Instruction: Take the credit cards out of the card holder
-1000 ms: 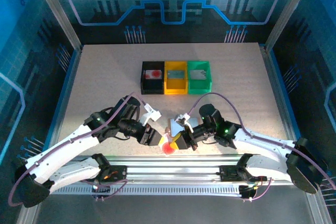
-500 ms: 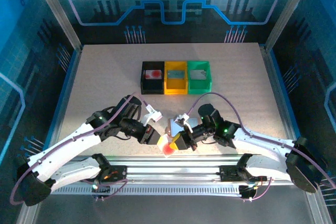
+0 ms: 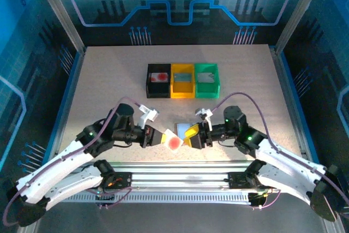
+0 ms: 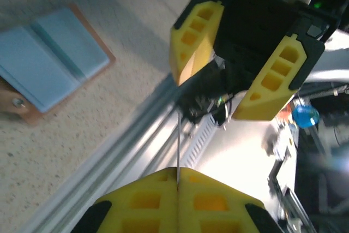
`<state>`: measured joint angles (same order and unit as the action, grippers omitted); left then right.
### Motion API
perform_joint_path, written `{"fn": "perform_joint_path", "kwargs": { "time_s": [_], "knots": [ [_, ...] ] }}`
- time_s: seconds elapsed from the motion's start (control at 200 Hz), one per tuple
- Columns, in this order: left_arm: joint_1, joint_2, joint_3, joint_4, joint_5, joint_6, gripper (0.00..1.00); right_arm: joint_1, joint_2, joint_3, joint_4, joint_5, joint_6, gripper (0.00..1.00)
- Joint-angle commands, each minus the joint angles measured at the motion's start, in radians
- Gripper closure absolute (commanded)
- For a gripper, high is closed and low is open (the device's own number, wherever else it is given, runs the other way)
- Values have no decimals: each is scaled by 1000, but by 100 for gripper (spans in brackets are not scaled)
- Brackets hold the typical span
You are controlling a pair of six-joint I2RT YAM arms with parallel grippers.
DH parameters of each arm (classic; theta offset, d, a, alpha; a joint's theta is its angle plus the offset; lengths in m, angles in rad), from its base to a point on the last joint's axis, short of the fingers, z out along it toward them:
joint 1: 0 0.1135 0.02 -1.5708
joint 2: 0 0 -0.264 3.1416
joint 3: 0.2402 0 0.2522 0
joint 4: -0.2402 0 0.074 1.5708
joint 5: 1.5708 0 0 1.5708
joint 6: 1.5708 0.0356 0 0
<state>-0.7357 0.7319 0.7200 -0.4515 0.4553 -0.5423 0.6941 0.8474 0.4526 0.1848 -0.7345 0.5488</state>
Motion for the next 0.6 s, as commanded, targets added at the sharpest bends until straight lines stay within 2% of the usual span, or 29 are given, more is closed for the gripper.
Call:
{"fn": "perform_joint_path", "kwargs": {
  "time_s": [0.0,0.115,0.235,0.42,0.595],
  "knots": [
    [6,-89,-81,167,-167,-192,100,-39,-52,-77,120,9,95,48],
    [7,-154,-166,283,-219,-291,100,-33,-53,-127,264,-20,154,45],
    [1,-175,-244,418,-219,-373,100,-10,-2,-159,405,-8,214,44],
    [-55,-175,-305,518,-254,-397,100,51,129,-153,537,29,243,44],
    [-99,-182,-343,575,-285,-411,100,61,218,-136,615,71,274,48]
  ]
}}
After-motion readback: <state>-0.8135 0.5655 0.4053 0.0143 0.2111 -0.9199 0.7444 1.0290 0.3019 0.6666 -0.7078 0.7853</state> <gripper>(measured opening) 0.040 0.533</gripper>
